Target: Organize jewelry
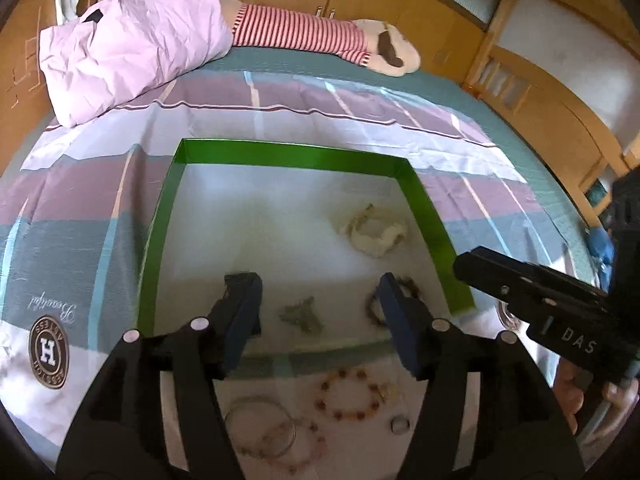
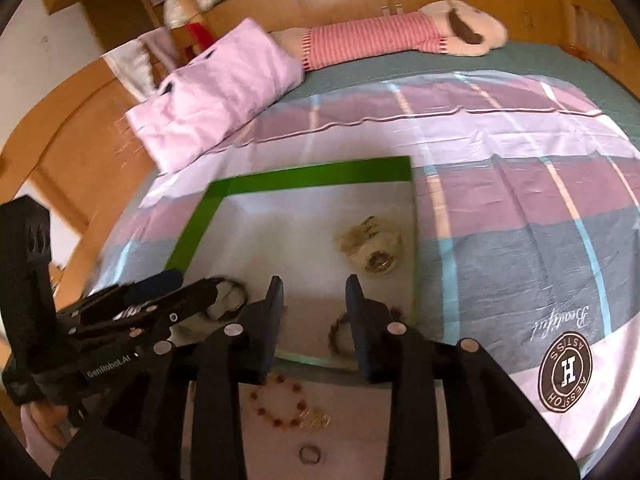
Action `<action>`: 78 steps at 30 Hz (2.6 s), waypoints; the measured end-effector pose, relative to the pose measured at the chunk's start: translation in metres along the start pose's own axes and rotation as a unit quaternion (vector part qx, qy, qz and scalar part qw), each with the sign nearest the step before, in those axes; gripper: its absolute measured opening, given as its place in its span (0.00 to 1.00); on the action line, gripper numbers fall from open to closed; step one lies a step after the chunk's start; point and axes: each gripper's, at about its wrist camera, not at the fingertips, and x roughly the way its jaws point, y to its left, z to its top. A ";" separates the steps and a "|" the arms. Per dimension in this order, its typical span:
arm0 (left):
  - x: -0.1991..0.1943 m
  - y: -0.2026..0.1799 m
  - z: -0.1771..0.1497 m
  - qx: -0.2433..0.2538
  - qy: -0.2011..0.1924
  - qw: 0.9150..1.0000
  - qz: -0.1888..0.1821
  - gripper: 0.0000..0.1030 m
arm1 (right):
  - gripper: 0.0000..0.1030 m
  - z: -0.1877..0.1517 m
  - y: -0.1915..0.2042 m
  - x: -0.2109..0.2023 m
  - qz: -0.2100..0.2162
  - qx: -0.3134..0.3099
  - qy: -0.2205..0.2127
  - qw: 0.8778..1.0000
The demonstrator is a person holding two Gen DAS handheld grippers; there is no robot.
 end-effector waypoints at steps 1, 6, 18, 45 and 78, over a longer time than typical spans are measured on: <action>-0.004 0.002 -0.004 -0.001 0.001 1.000 0.002 0.60 | 0.32 -0.005 0.004 -0.002 0.009 -0.006 0.010 1.000; -0.005 0.039 -0.058 -0.045 0.064 0.995 0.061 0.61 | 0.31 -0.045 0.027 0.027 0.011 -0.054 0.110 0.992; 0.023 0.050 -0.092 -0.063 0.106 0.983 0.138 0.57 | 0.31 -0.077 0.038 0.093 -0.080 -0.094 0.170 0.978; 0.002 0.038 -0.074 -0.040 0.028 0.987 0.154 0.00 | 0.07 -0.068 0.044 0.062 -0.055 -0.096 0.098 0.989; 0.022 0.060 -0.085 -0.070 0.093 0.974 0.192 0.07 | 0.07 -0.069 0.036 0.063 -0.098 -0.081 0.098 0.987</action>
